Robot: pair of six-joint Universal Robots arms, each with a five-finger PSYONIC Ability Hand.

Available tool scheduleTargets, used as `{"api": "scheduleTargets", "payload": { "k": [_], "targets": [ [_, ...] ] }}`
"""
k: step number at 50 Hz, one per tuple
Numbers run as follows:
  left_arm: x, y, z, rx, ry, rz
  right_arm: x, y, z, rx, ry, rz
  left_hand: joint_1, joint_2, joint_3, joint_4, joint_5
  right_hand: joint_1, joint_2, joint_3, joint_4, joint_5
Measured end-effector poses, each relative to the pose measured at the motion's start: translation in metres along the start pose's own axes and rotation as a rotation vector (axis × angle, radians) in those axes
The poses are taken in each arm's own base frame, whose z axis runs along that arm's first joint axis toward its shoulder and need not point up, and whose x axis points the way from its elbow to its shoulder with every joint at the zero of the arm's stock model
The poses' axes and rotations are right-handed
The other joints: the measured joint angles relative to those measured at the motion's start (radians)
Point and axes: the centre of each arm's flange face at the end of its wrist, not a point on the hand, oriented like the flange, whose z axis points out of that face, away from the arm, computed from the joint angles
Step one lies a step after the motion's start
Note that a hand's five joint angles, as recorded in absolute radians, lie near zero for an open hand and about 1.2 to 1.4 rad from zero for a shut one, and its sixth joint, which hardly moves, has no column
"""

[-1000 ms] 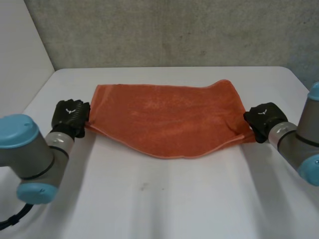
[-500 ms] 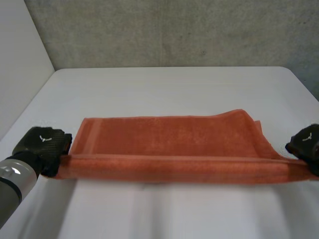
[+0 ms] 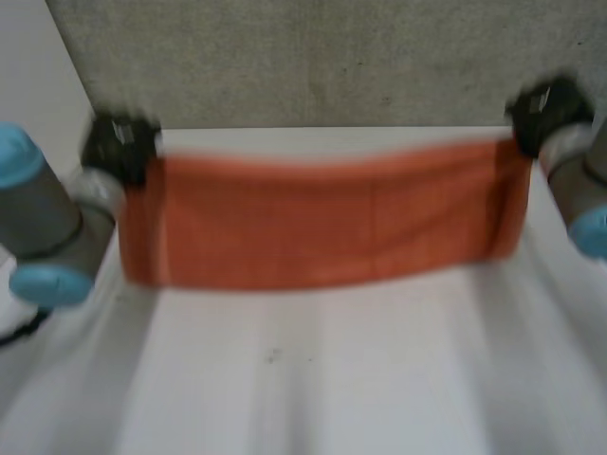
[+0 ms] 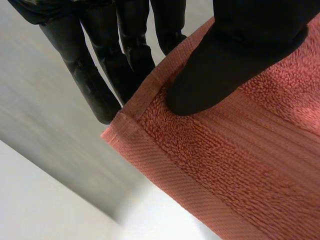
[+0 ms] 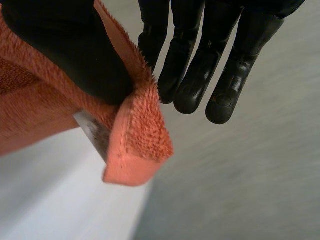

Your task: Fold the laundry

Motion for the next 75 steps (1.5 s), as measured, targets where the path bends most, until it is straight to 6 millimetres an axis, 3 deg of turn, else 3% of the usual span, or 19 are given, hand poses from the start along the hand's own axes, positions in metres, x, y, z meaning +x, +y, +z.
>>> {"api": "scheduleTargets", "payload": {
  "k": [3, 5, 8, 10, 13, 21, 22, 24, 27, 32, 36, 40, 43, 48, 60, 75],
  "targets": [
    [-0.024, -0.04, 0.019, 0.176, -0.113, 0.005, 0.033, -0.037, 0.008, 0.144, 0.139, 0.071, 0.001, 0.0, 0.0, 0.0, 0.0, 0.0, 0.0, 0.0, 0.0, 0.0],
    [-0.049, -0.078, 0.027, 0.332, -0.226, 0.003, 0.066, -0.07, 0.005, 0.283, 0.26, 0.144, 0.001, 0.0, 0.0, 0.0, 0.0, 0.0, 0.0, 0.0, 0.0, 0.0],
    [-0.065, -0.1, 0.025, 0.423, -0.302, -0.013, 0.085, -0.088, -0.004, 0.365, 0.318, 0.196, 0.001, 0.0, 0.0, 0.0, 0.0, 0.0, 0.0, 0.0, 0.0, 0.003],
    [-0.067, -0.101, 0.022, 0.43, -0.314, -0.027, 0.087, -0.088, -0.008, 0.37, 0.316, 0.209, 0.005, 0.0, 0.0, 0.0, 0.0, 0.0, 0.0, 0.0, 0.0, 0.004],
    [-0.061, -0.088, 0.016, 0.387, -0.296, -0.058, 0.076, -0.078, -0.014, 0.334, 0.264, 0.219, 0.005, 0.0, 0.0, 0.0, 0.0, 0.0, 0.0, 0.0, 0.0, 0.004],
    [-0.019, -0.012, -0.017, 0.131, -0.155, -0.136, 0.0, -0.02, -0.037, 0.132, -0.043, 0.203, 0.005, 0.0, 0.0, 0.0, 0.0, 0.0, 0.0, 0.0, 0.0, 0.004],
    [-0.019, -0.012, -0.017, 0.131, -0.155, -0.136, 0.0, -0.02, -0.037, 0.132, -0.043, 0.203, 0.005, 0.0, 0.0, 0.0, 0.0, 0.0, 0.0, 0.0, 0.0, 0.004],
    [-0.004, 0.011, -0.031, 0.049, -0.11, -0.152, -0.024, -0.001, -0.049, 0.076, -0.141, 0.202, 0.005, 0.0, 0.0, 0.0, 0.0, 0.0, 0.0, 0.0, 0.0, 0.004],
    [0.007, 0.028, -0.04, -0.007, -0.08, -0.159, -0.041, 0.012, -0.055, 0.039, -0.201, 0.204, 0.005, 0.0, 0.0, 0.0, 0.0, 0.0, 0.0, 0.0, 0.0, 0.004],
    [0.034, 0.069, -0.059, -0.144, -0.01, -0.163, -0.087, 0.049, -0.07, -0.072, -0.352, 0.218, 0.005, 0.0, 0.0, 0.0, 0.0, 0.0, 0.0, 0.0, 0.0, 0.005],
    [0.042, 0.085, -0.068, -0.198, 0.012, -0.163, -0.107, 0.071, -0.08, -0.138, -0.422, 0.232, 0.005, 0.0, 0.0, 0.0, 0.0, 0.0, 0.0, 0.0, 0.0, 0.005],
    [0.038, 0.086, -0.071, -0.21, 0.004, -0.163, -0.112, 0.084, -0.086, -0.182, -0.45, 0.251, 0.005, 0.0, 0.0, 0.0, 0.0, -0.019, -0.043, -0.043, -0.045, -0.031],
    [0.031, 0.082, -0.071, -0.201, -0.012, -0.163, -0.11, 0.09, -0.088, -0.203, -0.453, 0.274, 0.005, 0.0, 0.0, 0.0, 0.0, -0.247, -0.368, -0.37, -0.375, -0.335],
    [0.024, 0.074, -0.074, -0.184, -0.03, -0.165, -0.099, 0.097, -0.089, -0.222, -0.443, 0.35, 0.005, 0.0, 0.0, 0.0, 0.0, -0.457, -0.628, -0.636, -0.638, -0.607],
    [0.024, 0.073, -0.078, -0.19, -0.028, -0.175, -0.086, 0.116, -0.097, -0.254, -0.484, 0.504, 0.005, 0.0, 0.0, 0.0, 0.0, -0.464, -0.634, -0.645, -0.647, -0.616],
    [0.024, 0.074, -0.079, -0.195, -0.029, -0.175, -0.071, 0.134, -0.106, -0.238, -0.506, 0.54, 0.005, 0.0, 0.0, 0.0, 0.0, -0.435, -0.575, -0.576, -0.583, -0.561]
  ]
}}
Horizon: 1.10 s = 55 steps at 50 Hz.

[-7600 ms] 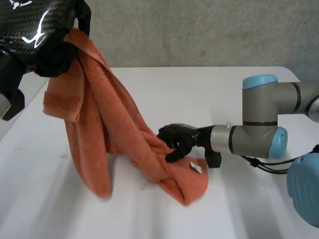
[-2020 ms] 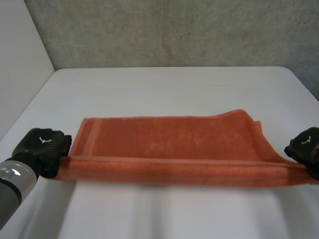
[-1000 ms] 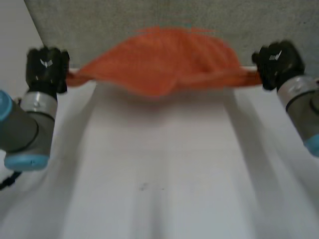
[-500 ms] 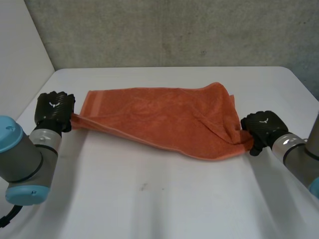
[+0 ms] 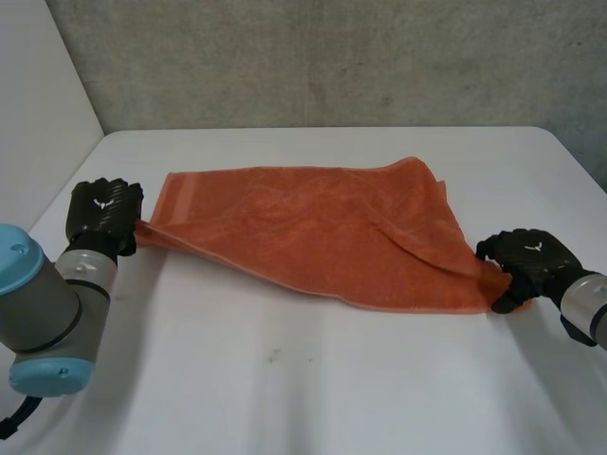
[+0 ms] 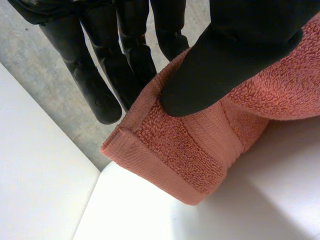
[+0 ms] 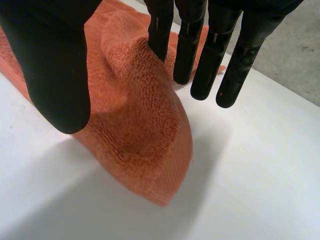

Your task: Fold the laundry

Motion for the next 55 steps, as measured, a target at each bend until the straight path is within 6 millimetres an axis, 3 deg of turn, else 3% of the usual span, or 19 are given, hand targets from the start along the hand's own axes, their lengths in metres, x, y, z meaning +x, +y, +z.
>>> {"api": "scheduleTargets", "payload": {
  "k": [13, 21, 33, 46, 55],
  "targets": [
    [-0.002, -0.008, -0.004, 0.015, -0.005, -0.022, 0.017, -0.002, -0.026, 0.016, 0.031, -0.077, 0.0, 0.0, 0.0, 0.0, 0.0, 0.094, 0.121, 0.122, 0.121, 0.11],
    [-0.007, -0.02, -0.008, 0.024, -0.009, -0.089, 0.011, 0.001, -0.034, -0.015, -0.001, -0.112, 0.0, 0.0, 0.0, 0.0, 0.0, 0.083, 0.109, 0.105, 0.106, 0.104],
    [-0.021, -0.027, -0.009, 0.014, -0.036, -0.107, -0.004, 0.007, -0.045, -0.103, -0.077, -0.079, 0.0, 0.0, 0.0, 0.0, 0.0, -0.072, -0.09, -0.091, -0.09, -0.075],
    [-0.048, -0.023, 0.002, 0.013, -0.115, -0.103, 0.008, 0.001, -0.05, -0.081, -0.021, -0.078, 0.0, 0.0, 0.0, 0.0, 0.0, -0.072, -0.09, -0.091, -0.09, -0.075],
    [-0.051, -0.025, 0.001, 0.018, -0.123, -0.112, 0.008, -0.007, -0.056, -0.066, -0.008, -0.052, 0.0, 0.0, 0.0, 0.0, 0.0, -0.072, -0.09, -0.091, -0.09, -0.075]
  ]
}}
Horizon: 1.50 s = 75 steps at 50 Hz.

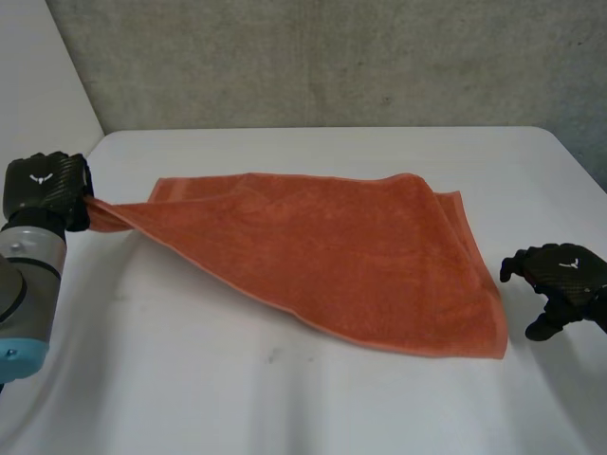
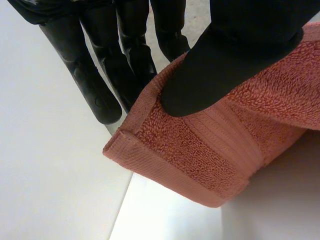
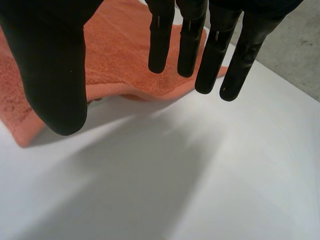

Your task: Fold the laundry

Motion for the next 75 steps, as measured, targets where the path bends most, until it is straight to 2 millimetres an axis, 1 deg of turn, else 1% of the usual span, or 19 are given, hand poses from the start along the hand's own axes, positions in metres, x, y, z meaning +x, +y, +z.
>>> {"api": "scheduleTargets", "payload": {
  "k": [9, 14, 26, 34, 40, 45, 56, 58, 60, 61, 63, 65, 68, 73, 75],
  "targets": [
    [0.014, 0.0, -0.008, -0.003, 0.044, -0.004, -0.023, -0.001, -0.006, 0.015, -0.086, 0.036, 0.0, 0.0, 0.0, 0.0, 0.0, 0.0, 0.0, 0.0, 0.0, 0.0],
    [0.016, 0.0, -0.01, -0.005, 0.051, -0.005, -0.028, 0.0, -0.006, 0.023, -0.113, 0.039, 0.0, 0.0, 0.0, 0.0, 0.0, 0.0, 0.0, 0.0, 0.0, 0.0],
    [0.017, 0.001, -0.01, -0.008, 0.055, -0.004, -0.046, 0.008, 0.003, 0.031, -0.177, 0.018, 0.0, 0.0, 0.0, 0.0, 0.0, 0.0, 0.0, 0.0, 0.0, 0.0],
    [0.018, 0.002, -0.011, -0.009, 0.058, -0.004, -0.051, 0.013, 0.01, 0.032, -0.188, -0.002, 0.0, 0.0, 0.0, 0.0, 0.0, 0.003, 0.003, 0.009, 0.01, 0.009],
    [0.018, 0.002, -0.011, -0.01, 0.059, -0.004, -0.053, 0.015, 0.015, 0.041, -0.191, -0.02, 0.0, 0.0, 0.0, 0.0, 0.0, 0.08, 0.102, 0.1, 0.1, 0.079],
    [0.018, 0.002, -0.011, -0.01, 0.059, -0.004, -0.054, 0.016, 0.019, 0.054, -0.186, -0.038, 0.0, 0.0, 0.0, 0.0, 0.0, 0.223, 0.264, 0.262, 0.261, 0.232],
    [0.019, 0.003, -0.012, -0.013, 0.06, -0.004, -0.048, 0.022, 0.027, 0.022, -0.138, -0.081, 0.0, 0.0, 0.0, 0.0, 0.0, 0.245, 0.292, 0.29, 0.292, 0.258],
    [0.019, 0.003, -0.012, -0.015, 0.061, -0.004, -0.048, 0.023, 0.027, 0.015, -0.129, -0.089, 0.0, 0.0, 0.0, 0.0, 0.0, 0.331, 0.409, 0.399, 0.406, 0.369],
    [0.019, 0.004, -0.013, -0.018, 0.063, -0.004, -0.047, 0.023, 0.027, 0.012, -0.124, -0.093, 0.0, 0.0, 0.0, 0.0, 0.0, 0.367, 0.453, 0.444, 0.457, 0.419],
    [0.02, 0.004, -0.013, -0.019, 0.064, -0.004, -0.047, 0.023, 0.028, 0.011, -0.121, -0.094, 0.0, 0.0, 0.0, 0.0, 0.0, 0.451, 0.571, 0.558, 0.576, 0.533],
    [0.02, 0.005, -0.014, -0.021, 0.065, -0.003, -0.046, 0.021, 0.027, 0.012, -0.115, -0.095, 0.0, 0.0, 0.0, 0.0, 0.0, 0.495, 0.646, 0.626, 0.647, 0.542],
    [0.021, 0.005, -0.015, -0.023, 0.068, -0.002, -0.045, 0.019, 0.027, 0.016, -0.108, -0.095, 0.0, 0.0, 0.0, 0.0, 0.0, 0.511, 0.659, 0.644, 0.665, 0.542],
    [0.023, 0.003, -0.018, -0.03, 0.078, 0.0, -0.04, 0.01, 0.023, 0.037, -0.081, -0.094, 0.0, 0.0, 0.0, 0.0, 0.0, 0.512, 0.659, 0.649, 0.669, 0.542],
    [0.027, -0.008, -0.032, -0.061, 0.11, 0.008, -0.027, -0.018, 0.01, 0.094, -0.012, -0.078, 0.0, 0.0, 0.0, 0.0, 0.0, 0.512, 0.659, 0.649, 0.669, 0.542],
    [0.026, -0.016, -0.043, -0.093, 0.126, 0.011, -0.023, -0.027, 0.004, 0.104, 0.006, -0.068, 0.0, 0.0, 0.0, 0.0, 0.0, 0.512, 0.659, 0.649, 0.669, 0.542]
  ]
}}
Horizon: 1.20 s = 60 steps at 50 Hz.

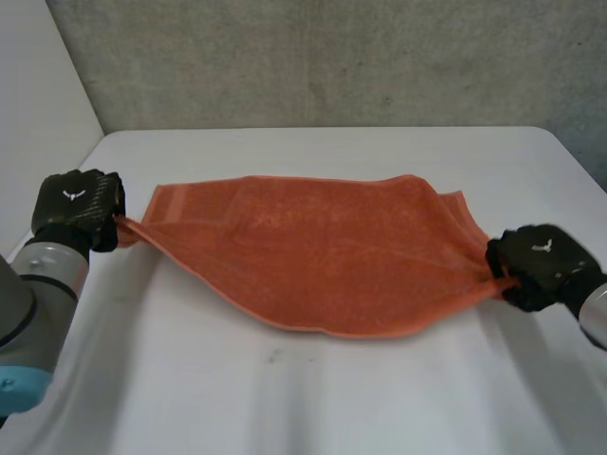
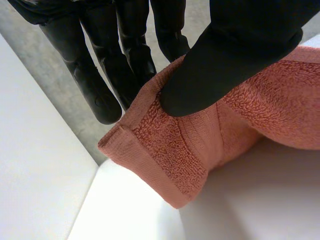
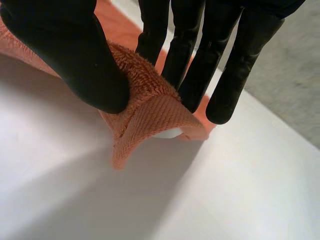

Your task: Fold the laundry

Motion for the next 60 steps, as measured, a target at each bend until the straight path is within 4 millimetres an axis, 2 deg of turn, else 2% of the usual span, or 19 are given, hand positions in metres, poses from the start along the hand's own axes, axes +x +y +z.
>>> {"api": "scheduleTargets", "payload": {
  "k": [3, 5, 8, 16, 20, 24, 28, 31, 35, 37, 43, 44, 45, 49, 60],
  "targets": [
    [0.0, -0.005, -0.01, -0.027, 0.011, 0.001, 0.005, -0.009, -0.006, 0.001, 0.013, 0.01, 0.0, 0.0, 0.0, 0.0, 0.0, 0.0, 0.0, 0.0, 0.0, 0.0],
    [-0.003, -0.013, -0.034, -0.092, 0.031, 0.004, 0.015, -0.022, -0.016, -0.023, 0.031, 0.034, 0.0, 0.0, 0.0, 0.0, 0.0, 0.0, 0.0, 0.0, 0.0, 0.0],
    [-0.006, -0.019, -0.055, -0.141, 0.043, 0.009, 0.026, -0.029, -0.024, -0.061, 0.044, 0.056, 0.0, 0.0, 0.0, 0.0, 0.0, 0.008, 0.0, 0.0, 0.0, 0.0],
    [-0.008, -0.023, -0.107, -0.258, 0.096, 0.09, 0.047, -0.037, -0.045, -0.209, 0.026, 0.021, 0.0, 0.0, 0.0, 0.0, 0.0, 0.009, 0.0, 0.0, 0.0, 0.0],
    [-0.005, -0.018, -0.118, -0.292, 0.135, 0.133, 0.05, -0.036, -0.053, -0.278, -0.019, -0.026, 0.0, 0.0, 0.0, 0.0, 0.0, 0.009, 0.0, 0.0, 0.0, 0.0],
    [-0.002, -0.014, -0.118, -0.296, 0.156, 0.147, 0.049, -0.032, -0.054, -0.309, -0.055, -0.053, 0.0, 0.0, 0.0, 0.0, 0.0, 0.009, 0.0, 0.004, 0.0, 0.0],
    [0.001, -0.008, -0.106, -0.28, 0.168, 0.149, 0.051, -0.021, -0.045, -0.329, -0.08, -0.051, 0.0, 0.0, 0.0, 0.0, 0.0, 0.009, 0.0, 0.006, 0.0, 0.0],
    [0.006, 0.0, -0.083, -0.253, 0.169, 0.15, 0.056, -0.007, -0.029, -0.338, -0.078, -0.027, 0.0, 0.0, 0.0, 0.0, 0.0, 0.009, 0.0, 0.007, 0.0, 0.0],
    [0.009, 0.008, -0.058, -0.23, 0.166, 0.153, 0.059, 0.001, -0.014, -0.344, -0.066, -0.015, 0.0, 0.0, 0.0, 0.0, 0.0, 0.009, 0.0, 0.007, 0.0, 0.0],
    [0.012, 0.015, -0.037, -0.219, 0.161, 0.157, 0.059, 0.006, 0.004, -0.347, -0.046, -0.017, 0.0, 0.0, 0.0, 0.0, 0.0, 0.009, 0.0, 0.012, 0.0, 0.0],
    [0.02, 0.034, 0.008, -0.212, 0.156, 0.164, 0.061, 0.007, 0.039, -0.333, 0.022, -0.043, 0.0, 0.0, 0.0, 0.0, 0.0, 0.009, 0.0, 0.014, 0.0, 0.0],
    [0.02, 0.034, 0.008, -0.212, 0.156, 0.164, 0.061, 0.007, 0.039, -0.333, 0.022, -0.043, 0.0, 0.0, 0.0, 0.0, 0.0, 0.009, 0.0, 0.014, 0.0, 0.0],
    [0.023, 0.041, 0.022, -0.216, 0.16, 0.166, 0.062, 0.006, 0.052, -0.322, 0.05, -0.053, 0.0, 0.0, 0.0, 0.0, 0.0, 0.009, 0.0, 0.014, 0.001, 0.0],
    [0.03, 0.054, 0.044, -0.216, 0.166, 0.167, 0.062, 0.006, 0.079, -0.296, 0.092, -0.076, 0.0, 0.0, 0.0, 0.0, 0.0, 0.009, 0.0, 0.014, 0.001, 0.0],
    [0.038, 0.069, 0.086, -0.128, 0.144, 0.169, 0.062, 0.005, 0.125, -0.242, 0.193, -0.151, 0.0, 0.0, 0.0, 0.0, 0.0, 0.009, 0.0, 0.014, 0.001, 0.0]
  ]
}}
